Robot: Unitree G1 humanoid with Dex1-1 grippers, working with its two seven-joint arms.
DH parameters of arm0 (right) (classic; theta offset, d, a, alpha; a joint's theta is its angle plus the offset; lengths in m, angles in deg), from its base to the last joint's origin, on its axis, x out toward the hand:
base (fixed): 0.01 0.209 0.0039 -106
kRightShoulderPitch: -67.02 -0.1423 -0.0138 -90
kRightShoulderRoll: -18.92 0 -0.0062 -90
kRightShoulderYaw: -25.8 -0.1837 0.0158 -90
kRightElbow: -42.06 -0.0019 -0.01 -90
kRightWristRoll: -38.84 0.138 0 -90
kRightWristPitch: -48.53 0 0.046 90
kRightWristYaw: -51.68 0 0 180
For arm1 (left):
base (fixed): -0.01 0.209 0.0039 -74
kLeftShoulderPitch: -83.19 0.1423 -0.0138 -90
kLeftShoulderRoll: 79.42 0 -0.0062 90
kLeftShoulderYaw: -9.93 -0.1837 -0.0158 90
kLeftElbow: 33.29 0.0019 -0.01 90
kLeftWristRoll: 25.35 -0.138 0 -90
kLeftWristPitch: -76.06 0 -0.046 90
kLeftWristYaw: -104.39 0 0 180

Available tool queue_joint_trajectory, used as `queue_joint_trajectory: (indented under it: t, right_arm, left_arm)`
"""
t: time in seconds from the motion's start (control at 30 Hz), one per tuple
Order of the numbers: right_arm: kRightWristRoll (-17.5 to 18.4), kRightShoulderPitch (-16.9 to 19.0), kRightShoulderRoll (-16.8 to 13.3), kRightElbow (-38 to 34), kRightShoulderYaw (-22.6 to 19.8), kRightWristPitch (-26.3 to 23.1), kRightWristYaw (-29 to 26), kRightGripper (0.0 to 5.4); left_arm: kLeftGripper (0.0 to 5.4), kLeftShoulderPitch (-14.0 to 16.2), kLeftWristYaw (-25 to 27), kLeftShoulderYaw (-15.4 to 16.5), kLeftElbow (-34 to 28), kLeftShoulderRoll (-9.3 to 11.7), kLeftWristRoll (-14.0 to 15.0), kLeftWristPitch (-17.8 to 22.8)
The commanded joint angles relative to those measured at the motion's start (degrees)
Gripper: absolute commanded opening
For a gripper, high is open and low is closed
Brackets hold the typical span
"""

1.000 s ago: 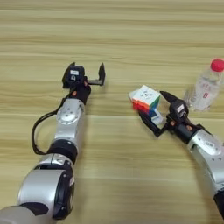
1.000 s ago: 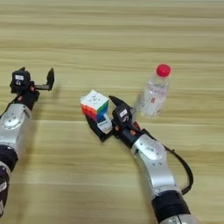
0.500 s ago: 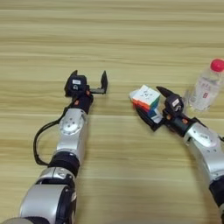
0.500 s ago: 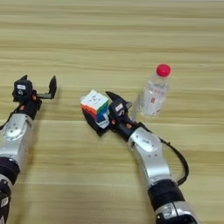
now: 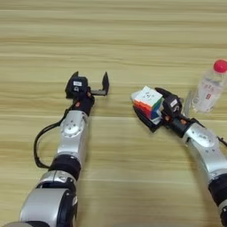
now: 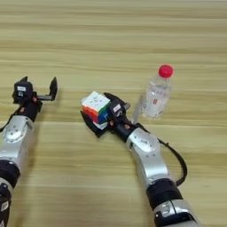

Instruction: Move the objects on the table

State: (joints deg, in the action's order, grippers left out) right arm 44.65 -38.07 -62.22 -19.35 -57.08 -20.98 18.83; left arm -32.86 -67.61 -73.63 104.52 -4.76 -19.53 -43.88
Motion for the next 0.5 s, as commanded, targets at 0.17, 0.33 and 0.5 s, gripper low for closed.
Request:
queue_joint_trajectory:
  t: [0.17, 0.33, 0.5]
  right_arm:
    - [-0.8, -0.9, 0.3, 0.7, 0.3, 0.8, 0.1, 4.51]
    - [-0.8, -0.9, 0.3, 0.7, 0.2, 0.9, 0.1, 4.08]
    - [-0.4, -0.3, 0.3, -1.0, 0.1, 0.6, 0.2, 3.54]
  left_arm:
    - [5.40, 0.4, -0.3, -0.3, -0.6, -0.2, -0.5, 0.8]
    - [5.40, 0.4, -0.3, -0.4, -0.6, -0.2, -0.5, 0.8]
    - [5.40, 0.4, -0.4, -0.4, -0.5, -0.2, -0.6, 0.9]
